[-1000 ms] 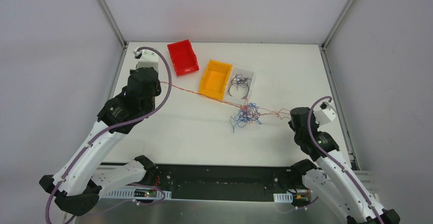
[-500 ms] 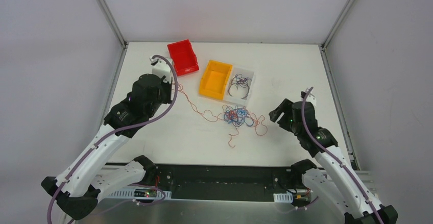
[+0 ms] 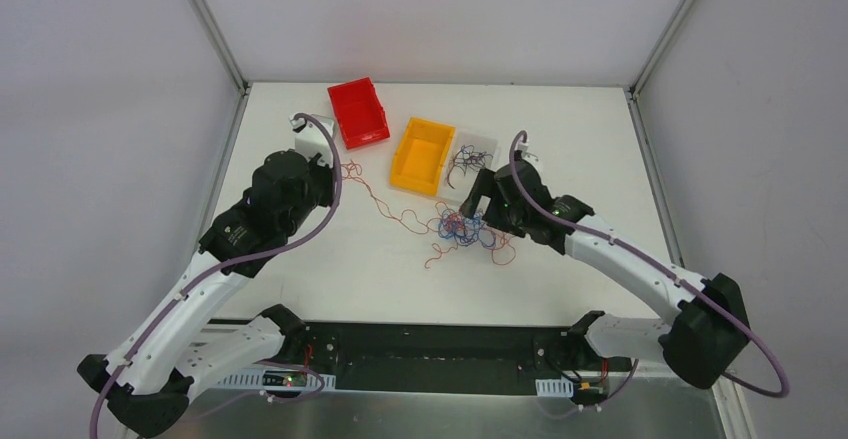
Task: Untangle the cables
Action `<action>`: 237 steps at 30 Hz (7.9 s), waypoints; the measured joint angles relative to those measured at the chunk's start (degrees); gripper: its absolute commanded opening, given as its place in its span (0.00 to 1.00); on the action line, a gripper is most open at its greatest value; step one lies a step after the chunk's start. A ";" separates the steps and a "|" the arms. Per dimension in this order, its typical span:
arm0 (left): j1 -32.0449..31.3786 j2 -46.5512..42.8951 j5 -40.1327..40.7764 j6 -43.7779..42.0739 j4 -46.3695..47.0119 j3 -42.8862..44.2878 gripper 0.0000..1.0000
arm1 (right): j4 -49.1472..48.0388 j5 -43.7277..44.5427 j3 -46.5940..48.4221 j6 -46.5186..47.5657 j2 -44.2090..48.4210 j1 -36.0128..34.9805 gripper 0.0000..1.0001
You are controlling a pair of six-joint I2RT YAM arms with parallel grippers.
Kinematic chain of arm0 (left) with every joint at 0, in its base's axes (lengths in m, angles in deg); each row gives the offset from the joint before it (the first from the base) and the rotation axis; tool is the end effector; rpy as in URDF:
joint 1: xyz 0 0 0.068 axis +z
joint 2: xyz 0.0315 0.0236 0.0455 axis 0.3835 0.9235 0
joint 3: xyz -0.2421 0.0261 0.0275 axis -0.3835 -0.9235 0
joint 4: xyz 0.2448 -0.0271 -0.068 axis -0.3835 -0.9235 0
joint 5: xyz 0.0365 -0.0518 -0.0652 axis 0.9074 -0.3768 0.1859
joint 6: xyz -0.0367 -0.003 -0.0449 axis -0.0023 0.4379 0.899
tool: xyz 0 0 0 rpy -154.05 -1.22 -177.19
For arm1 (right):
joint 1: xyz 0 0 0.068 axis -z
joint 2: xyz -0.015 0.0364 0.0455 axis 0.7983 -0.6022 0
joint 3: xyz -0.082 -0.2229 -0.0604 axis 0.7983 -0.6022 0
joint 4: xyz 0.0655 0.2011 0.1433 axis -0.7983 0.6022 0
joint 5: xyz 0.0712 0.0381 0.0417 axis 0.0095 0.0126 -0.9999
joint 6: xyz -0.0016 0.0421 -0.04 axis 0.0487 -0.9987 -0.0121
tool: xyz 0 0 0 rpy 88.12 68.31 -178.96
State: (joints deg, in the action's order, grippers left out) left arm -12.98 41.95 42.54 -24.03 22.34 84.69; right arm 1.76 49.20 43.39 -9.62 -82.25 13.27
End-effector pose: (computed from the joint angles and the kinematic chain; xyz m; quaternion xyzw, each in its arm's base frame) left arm 0.1661 -0.1021 0.3728 0.1162 0.7763 -0.0834 0.6139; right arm 0.2072 0.1632 0.2432 -0.0269 0.9025 0.1875 0.3868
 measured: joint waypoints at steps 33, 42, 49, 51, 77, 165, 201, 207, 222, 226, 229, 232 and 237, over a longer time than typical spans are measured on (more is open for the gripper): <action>0.00 -13.49 14.32 0.02 0.37 -8.98 0.00 | -17.33 11.41 -16.11 -46.69 -11.45 2.43 0.34; 0.00 -12.96 19.39 0.00 0.39 -9.33 0.00 | -6.36 21.97 -25.59 -39.30 13.62 17.40 0.31; 0.00 -10.38 20.41 0.09 0.37 -9.33 0.00 | -2.82 23.54 -26.18 -30.51 20.48 22.38 0.21; 0.00 -9.73 19.19 0.20 0.37 -9.33 0.00 | -2.82 22.21 -26.14 -28.41 20.33 22.38 0.20; 0.00 -5.03 9.97 2.99 0.35 -9.31 0.00 | -9.35 -6.91 -14.43 -5.14 9.42 13.68 0.83; -7.63 15.19 -39.91 8.94 36.44 -4.87 0.81 | 16.83 -28.41 57.94 10.27 -8.28 3.61 0.00; -7.50 20.94 -27.63 21.51 31.98 3.48 0.00 | -14.78 -21.99 -12.87 7.61 19.93 2.73 0.75; -7.50 20.90 -27.91 23.45 31.89 4.22 0.00 | -26.21 -18.01 -13.09 9.66 14.12 -1.90 0.81; -7.37 19.89 -30.58 28.52 33.35 5.90 0.00 | -38.99 -0.39 -13.09 9.92 -1.09 -7.87 0.00; -5.16 18.84 -30.53 28.24 32.15 6.40 0.00 | -40.39 3.43 -13.73 8.46 -0.37 -7.87 0.00; -2.82 17.40 -29.09 26.80 29.55 7.43 0.00 | -39.43 5.60 -15.85 7.43 1.79 -7.87 0.00; -1.73 14.86 -26.56 24.33 26.69 8.28 0.00 | -36.72 8.41 -19.12 5.64 5.20 -7.87 0.00; -1.57 11.67 -19.76 15.47 19.93 12.61 0.00 | -27.15 15.23 -24.41 -0.42 12.28 -7.04 0.00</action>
State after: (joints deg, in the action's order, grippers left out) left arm -14.55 53.62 22.78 -8.55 42.28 97.31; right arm -25.38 64.44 18.97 -10.04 -69.97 6.23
